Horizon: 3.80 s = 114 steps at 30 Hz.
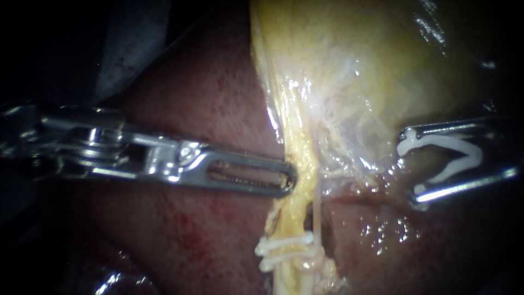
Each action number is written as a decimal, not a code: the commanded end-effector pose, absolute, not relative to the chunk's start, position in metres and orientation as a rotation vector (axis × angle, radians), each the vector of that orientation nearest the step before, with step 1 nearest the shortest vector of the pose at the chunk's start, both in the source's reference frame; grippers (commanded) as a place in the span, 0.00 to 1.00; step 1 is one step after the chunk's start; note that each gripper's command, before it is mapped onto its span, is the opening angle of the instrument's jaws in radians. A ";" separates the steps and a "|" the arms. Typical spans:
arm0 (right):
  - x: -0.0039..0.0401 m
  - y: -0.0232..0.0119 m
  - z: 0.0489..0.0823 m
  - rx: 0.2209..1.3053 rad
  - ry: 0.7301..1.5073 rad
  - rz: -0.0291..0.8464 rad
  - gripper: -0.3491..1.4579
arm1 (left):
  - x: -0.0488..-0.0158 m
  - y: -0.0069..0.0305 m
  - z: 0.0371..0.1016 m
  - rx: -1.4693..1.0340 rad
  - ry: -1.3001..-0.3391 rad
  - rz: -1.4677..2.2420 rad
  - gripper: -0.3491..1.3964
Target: Clipping third clip left tube
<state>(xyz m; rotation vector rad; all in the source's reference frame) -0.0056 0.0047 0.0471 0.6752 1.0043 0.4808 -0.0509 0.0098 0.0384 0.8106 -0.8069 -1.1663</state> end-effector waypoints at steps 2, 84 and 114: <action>-0.0054 0.0046 0.0472 0.674 1.005 0.481 0.52 | -0.0508 0.0098 0.0384 0.811 -0.807 -1.166 0.00; 0.0114 -0.0063 0.0598 0.807 0.967 0.419 0.50 | -0.0450 0.0087 0.0310 0.824 -0.811 -1.174 0.00; 0.0127 -0.0048 0.0585 0.817 0.965 0.439 0.48 | -0.0452 0.0087 0.0313 0.821 -0.812 -1.174 0.00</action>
